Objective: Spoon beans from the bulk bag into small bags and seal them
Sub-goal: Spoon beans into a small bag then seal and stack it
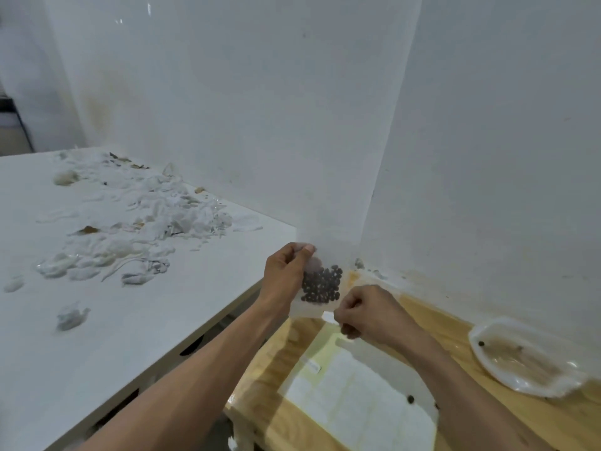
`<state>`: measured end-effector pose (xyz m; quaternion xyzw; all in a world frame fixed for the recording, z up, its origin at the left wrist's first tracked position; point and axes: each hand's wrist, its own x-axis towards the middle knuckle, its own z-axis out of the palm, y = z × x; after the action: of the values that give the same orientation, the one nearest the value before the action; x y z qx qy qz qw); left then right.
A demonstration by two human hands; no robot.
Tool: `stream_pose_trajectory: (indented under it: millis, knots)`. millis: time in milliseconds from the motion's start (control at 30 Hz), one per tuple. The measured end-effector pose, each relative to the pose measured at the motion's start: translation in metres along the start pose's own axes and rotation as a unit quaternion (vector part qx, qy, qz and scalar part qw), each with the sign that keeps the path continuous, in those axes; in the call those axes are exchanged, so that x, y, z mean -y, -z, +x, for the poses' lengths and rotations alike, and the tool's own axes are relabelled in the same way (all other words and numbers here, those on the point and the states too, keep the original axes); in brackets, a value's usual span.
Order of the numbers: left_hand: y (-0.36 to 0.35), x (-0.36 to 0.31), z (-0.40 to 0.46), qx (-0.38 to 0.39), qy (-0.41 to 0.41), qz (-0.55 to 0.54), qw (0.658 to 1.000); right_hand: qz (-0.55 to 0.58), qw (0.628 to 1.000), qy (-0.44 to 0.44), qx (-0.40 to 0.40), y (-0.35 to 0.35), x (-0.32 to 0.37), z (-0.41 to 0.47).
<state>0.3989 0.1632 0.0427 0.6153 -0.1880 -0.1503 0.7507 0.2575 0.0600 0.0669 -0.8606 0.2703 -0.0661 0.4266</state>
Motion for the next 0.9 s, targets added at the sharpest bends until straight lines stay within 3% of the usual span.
stream_pose_trajectory:
  millis: [167,367,500,900]
  knots:
    - [-0.024,-0.006,-0.007,0.059,0.014,-0.005,0.998,0.011,0.988,0.082,-0.131,0.042,0.01,0.003]
    - [-0.059,-0.012,-0.021,0.113,0.009,-0.013,0.993,0.029,0.968,0.134,-0.211,0.06,0.0,0.006]
    - [-0.079,-0.02,-0.028,0.134,0.007,-0.024,0.991,0.065,0.951,0.127,-0.274,0.067,-0.009,0.004]
    - [-0.119,-0.024,-0.032,0.151,0.007,-0.018,0.988,0.06,0.927,0.1,-0.356,0.083,-0.028,-0.001]
